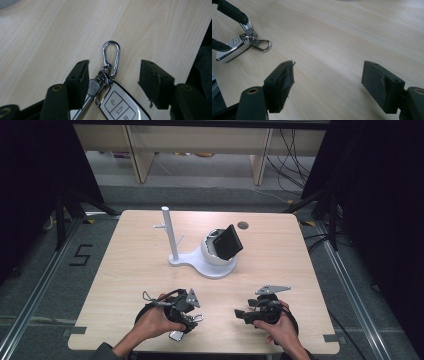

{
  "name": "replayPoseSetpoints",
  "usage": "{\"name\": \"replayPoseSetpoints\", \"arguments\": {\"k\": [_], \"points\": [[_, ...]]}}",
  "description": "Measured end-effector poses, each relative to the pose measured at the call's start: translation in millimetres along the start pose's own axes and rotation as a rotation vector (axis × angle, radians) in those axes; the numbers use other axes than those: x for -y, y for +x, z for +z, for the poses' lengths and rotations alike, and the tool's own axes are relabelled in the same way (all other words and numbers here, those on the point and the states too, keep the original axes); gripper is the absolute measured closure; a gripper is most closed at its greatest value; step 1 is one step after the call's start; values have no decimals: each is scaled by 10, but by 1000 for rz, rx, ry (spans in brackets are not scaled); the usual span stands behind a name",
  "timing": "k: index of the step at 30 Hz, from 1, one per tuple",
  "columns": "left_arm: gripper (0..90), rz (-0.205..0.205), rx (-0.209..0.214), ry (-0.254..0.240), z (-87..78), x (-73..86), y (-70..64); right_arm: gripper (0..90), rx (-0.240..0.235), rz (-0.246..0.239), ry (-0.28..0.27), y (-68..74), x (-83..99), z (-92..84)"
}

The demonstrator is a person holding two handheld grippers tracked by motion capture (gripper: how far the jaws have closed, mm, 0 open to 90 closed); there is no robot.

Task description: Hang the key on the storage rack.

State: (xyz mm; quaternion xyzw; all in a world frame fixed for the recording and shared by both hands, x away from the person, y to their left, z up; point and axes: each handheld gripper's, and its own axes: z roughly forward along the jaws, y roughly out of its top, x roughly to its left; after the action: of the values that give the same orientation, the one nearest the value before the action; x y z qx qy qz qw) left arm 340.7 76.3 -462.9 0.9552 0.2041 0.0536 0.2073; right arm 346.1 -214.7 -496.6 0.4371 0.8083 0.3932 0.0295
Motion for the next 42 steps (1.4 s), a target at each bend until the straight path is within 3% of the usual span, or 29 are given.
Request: {"name": "replayPoseSetpoints", "arguments": {"k": [2, 3, 4, 5, 6, 7, 10, 16, 17, 20, 22, 28, 31, 38, 42], "points": [[459, 21, -16, 30, 54, -42, 11, 270, 1, 2, -2, 0, 0, 2], [498, 49, -5, 77, 95, -76, 8, 270, -20, 0, -1, -7, -1, 10], [505, 49, -5, 77, 95, -76, 8, 270, -20, 0, -1, -7, -1, 10], [505, 9, 23, 83, 119, -84, -20, 270, -21, -1, 2, -9, 1, 11], [519, 17, 23, 96, 135, -100, -15, 270, -10, 1, 10, -9, 1, 8], [539, 64, -2, 118, 171, -132, 0, 270, -8, 4, 11, -9, 0, 7], [553, 80, 0, 143, 197, -160, -1, 270, -16, 3, 11, -5, 1, 15], [583, 76, 22, 219, 274, -227, 20, 270, -10, -11, 17, 2, 7, 29], [588, 72, 23, 226, 286, -234, 27, 269, -19, 15, 36, 21, 10, 27], [617, 69, 29, 251, 293, -259, 38, 270, -23, 18, 34, 29, 8, 29], [643, 62, 45, 266, 297, -273, 40, 269, -26, -17, 30, 5, 8, 39], [700, 81, 54, 325, 308, -312, 50, 270, -27, 10, 42, 43, 12, 39], [719, 108, 42, 334, 317, -331, 40, 270, -26, 8, 36, 48, 12, 40], [747, 113, 69, 332, 319, -335, 50, 270, -29, -12, 25, 38, 9, 50], [749, 133, 63, 326, 314, -332, 45, 274, -32, -12, 29, 38, 3, 40]]}}
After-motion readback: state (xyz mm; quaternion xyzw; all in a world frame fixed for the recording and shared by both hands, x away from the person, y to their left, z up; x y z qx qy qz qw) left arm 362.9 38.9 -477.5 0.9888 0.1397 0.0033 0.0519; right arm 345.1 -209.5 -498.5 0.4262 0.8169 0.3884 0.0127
